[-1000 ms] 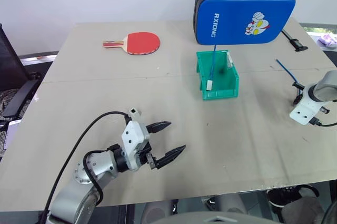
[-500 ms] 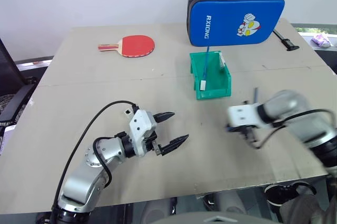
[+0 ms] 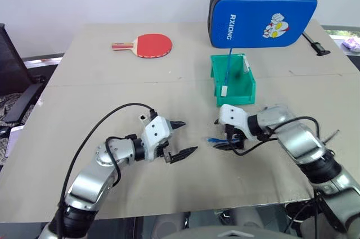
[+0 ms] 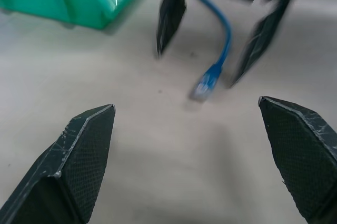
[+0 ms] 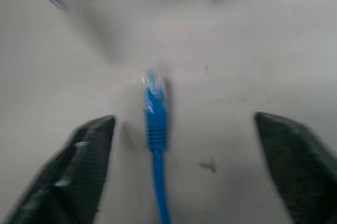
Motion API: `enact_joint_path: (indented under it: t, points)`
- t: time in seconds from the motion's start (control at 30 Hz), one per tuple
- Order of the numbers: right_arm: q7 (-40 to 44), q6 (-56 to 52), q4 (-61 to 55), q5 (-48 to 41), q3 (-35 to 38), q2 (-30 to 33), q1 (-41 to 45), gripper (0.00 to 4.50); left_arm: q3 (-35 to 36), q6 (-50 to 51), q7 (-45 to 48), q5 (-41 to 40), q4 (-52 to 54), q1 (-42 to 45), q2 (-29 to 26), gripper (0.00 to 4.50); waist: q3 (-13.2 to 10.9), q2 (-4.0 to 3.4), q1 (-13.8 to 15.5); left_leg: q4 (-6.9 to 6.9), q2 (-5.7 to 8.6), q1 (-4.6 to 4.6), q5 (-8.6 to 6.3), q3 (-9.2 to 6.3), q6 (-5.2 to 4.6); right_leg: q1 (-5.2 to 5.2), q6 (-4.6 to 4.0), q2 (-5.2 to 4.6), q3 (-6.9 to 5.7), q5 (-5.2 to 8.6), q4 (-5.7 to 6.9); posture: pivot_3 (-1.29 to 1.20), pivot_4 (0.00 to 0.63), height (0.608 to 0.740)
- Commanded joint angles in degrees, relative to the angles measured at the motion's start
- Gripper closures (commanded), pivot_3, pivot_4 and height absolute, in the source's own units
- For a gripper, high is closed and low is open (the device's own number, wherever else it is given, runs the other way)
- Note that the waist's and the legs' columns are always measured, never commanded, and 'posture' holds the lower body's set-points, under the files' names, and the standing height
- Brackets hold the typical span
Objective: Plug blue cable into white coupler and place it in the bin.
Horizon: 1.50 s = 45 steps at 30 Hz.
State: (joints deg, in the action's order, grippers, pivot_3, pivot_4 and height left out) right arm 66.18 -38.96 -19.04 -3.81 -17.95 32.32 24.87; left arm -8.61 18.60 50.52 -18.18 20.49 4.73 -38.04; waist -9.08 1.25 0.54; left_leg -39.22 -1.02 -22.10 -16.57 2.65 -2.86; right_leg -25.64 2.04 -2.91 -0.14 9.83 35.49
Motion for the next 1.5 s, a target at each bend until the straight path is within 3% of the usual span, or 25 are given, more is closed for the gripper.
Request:
enact_joint_path:
  t: [0.03, 0.27, 0.47, 0.57, 0.83, 0.9, 1.07, 1.2, 1.23, 1.37, 1.5]
  points:
    - [-0.16, 1.36, -10.03, -7.69, 11.19, 3.19, -6.32, 0.46, -2.05, -0.68, 2.83, 0.87, -2.45, 3.4, 0.18, 0.0, 0.0, 0.01, 0.27, 0.0, 0.01, -0.01, -0.01, -0.02, -0.02, 0.01, 0.03, 0.0, -0.01, 0.01, -0.01, 0.0, 0.15, 0.74]
    - [-4.79, 6.68, -21.79, -12.78, 28.82, 6.18, -29.93, 0.46, -7.45, -4.42, 8.26, 4.36, -11.61, 11.66, 2.27, 0.0, -0.01, 0.04, 0.36, 0.01, 0.11, 0.03, -0.05, -0.04, -0.08, 0.07, 0.02, 0.06, -0.01, 0.22, 0.02, 0.0, 0.15, 0.74]
    - [-11.49, 9.12, -28.9, -12.31, 35.06, 3.79, -45.23, 0.46, -12.16, -9.8, 11.59, 9.27, -21.86, 18.67, 5.98, 0.0, 0.02, 0.11, 0.2, -0.05, 0.27, 0.24, -0.03, -0.02, -0.08, 0.15, 0.2, 0.09, 0.12, 0.36, 0.24, 0.0, 0.15, 0.74]
    - [-14.36, 10.21, -30.9, -11.76, 35.18, 2.58, -50.68, 0.42, -14.5, -12.75, 13.7, 11.74, -26.85, 20.9, 7.34, 0.72, 0.05, 0.11, 0.19, -0.09, 0.25, 0.31, -0.03, -0.01, -0.08, 0.19, 0.17, 0.12, 0.17, 0.36, 0.32, 0.0, 0.15, 0.74]
    - [-21.63, 9.11, -31.92, -10.2, 31.39, 1.07, -55.78, 0.42, -15.74, -18.83, 18.7, 13.62, -34.82, 23.62, 8.3, 4.46, 0.14, 0.19, 0.2, -0.1, 0.22, 0.3, -0.03, -0.01, -0.08, 0.19, 0.17, 0.11, 0.17, 0.37, 0.29, 0.0, 0.15, 0.74]
    - [-24.03, 7.11, -31.71, -11.84, 29.49, -0.8, -54.83, 0.42, -14.5, -16.84, 20.95, 10.44, -33.05, 23.47, 8.49, 4.46, 0.14, 0.19, 0.2, -0.09, 0.07, 0.28, -0.03, -0.02, -0.09, 0.19, 0.16, 0.12, 0.17, 0.37, 0.28, 0.0, 0.15, 0.74]
    - [-30.59, -4.42, -32.27, -29.98, 28.57, -11.14, -49.15, 0.42, -5.22, 19.24, 24.74, -15.52, -21.1, 25.85, 8.26, 4.46, 0.06, 0.26, 0.1, -0.1, -0.1, 0.16, -0.03, -0.06, -0.09, 0.09, 0.16, 0.17, 0.12, 0.38, 0.3, 0.0, 0.15, 0.74]
    - [-36.16, -10.81, -29.69, -45.17, 28.34, -17.22, -43.03, 0.42, 1.81, 37.65, 21.24, -29.23, -16.36, 28.67, 7.9, 4.46, 0.06, 0.25, 0.04, -0.14, -0.18, 0.18, -0.03, -0.18, -0.09, 0.1, 0.16, 0.2, 0.03, 0.37, 0.35, 0.0, 0.15, 0.74]
    - [-37.14, -11.43, -29.28, -47.95, 28.25, -17.7, -41.85, 0.42, 3.02, 40.11, 20.16, -31.06, -15.69, 29.1, 8.1, 4.46, 0.07, 0.23, 0.03, -0.14, -0.18, 0.2, -0.03, -0.2, -0.09, 0.11, 0.16, 0.2, 0.03, 0.37, 0.36, 0.0, 0.15, 0.74]
    - [-43.96, -11.69, -26.96, -58.78, 28.88, -19.81, -35.24, 1.56, 5.99, 45.37, 16.03, -35.09, -13.2, 29.62, 8.69, 4.5, 0.07, 0.23, -0.24, -0.12, -0.14, 0.2, -0.03, -0.19, -0.09, 0.13, 0.16, 0.22, 0.04, 0.37, 0.34, 0.0, 0.15, 0.74]
    - [-48.63, -10.47, -25.8, -66.25, 28.85, -19.1, -30.7, 1.56, 7.03, 47.0, 13.6, -36.98, -11.66, 29.12, 9.08, 4.5, 0.07, 0.23, -0.29, -0.1, -0.06, 0.15, -0.03, -0.23, -0.09, 0.11, 0.08, 0.21, 0.05, 0.32, 0.34, 0.0, 0.15, 0.74]
